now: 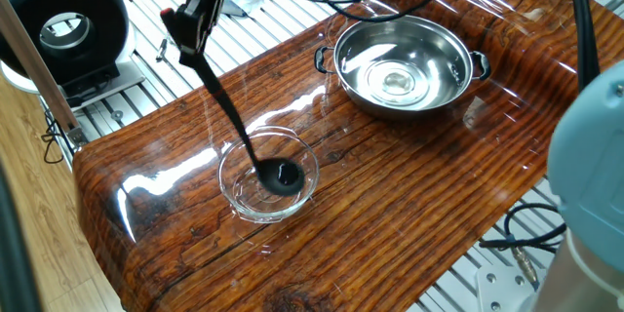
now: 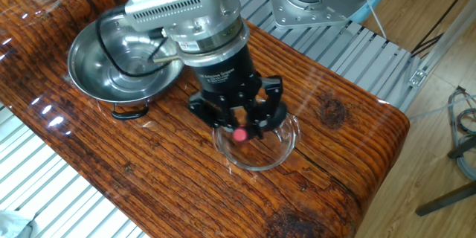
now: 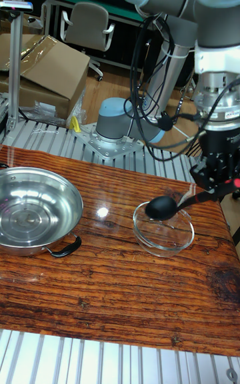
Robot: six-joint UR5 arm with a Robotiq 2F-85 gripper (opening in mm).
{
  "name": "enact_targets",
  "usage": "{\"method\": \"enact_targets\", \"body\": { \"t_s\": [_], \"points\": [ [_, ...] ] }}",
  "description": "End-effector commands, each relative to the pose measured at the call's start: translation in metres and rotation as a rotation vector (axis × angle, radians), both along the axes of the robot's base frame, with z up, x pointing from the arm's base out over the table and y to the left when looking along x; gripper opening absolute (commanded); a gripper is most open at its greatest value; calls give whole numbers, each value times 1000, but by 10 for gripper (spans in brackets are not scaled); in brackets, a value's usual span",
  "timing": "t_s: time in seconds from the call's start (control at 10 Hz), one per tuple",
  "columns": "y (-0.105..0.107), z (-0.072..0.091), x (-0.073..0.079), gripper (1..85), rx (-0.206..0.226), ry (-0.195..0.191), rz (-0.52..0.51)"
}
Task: Scoop water with a large spoon from one bowl to another
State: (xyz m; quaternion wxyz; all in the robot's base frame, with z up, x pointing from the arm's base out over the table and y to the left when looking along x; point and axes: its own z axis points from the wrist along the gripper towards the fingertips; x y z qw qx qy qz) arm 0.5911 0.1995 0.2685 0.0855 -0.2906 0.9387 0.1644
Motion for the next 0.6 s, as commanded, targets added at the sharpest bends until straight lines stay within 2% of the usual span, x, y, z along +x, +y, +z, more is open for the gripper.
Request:
{"method": "enact_targets", "body": {
  "t_s": [0.0,0.3,0.5],
  "points": [
    [-30,5,11,10,-118,-35,-114],
    [-52,9,13,10,-193,-48,-182],
    [-73,6,17,10,-238,-78,-208]
  ]
}}
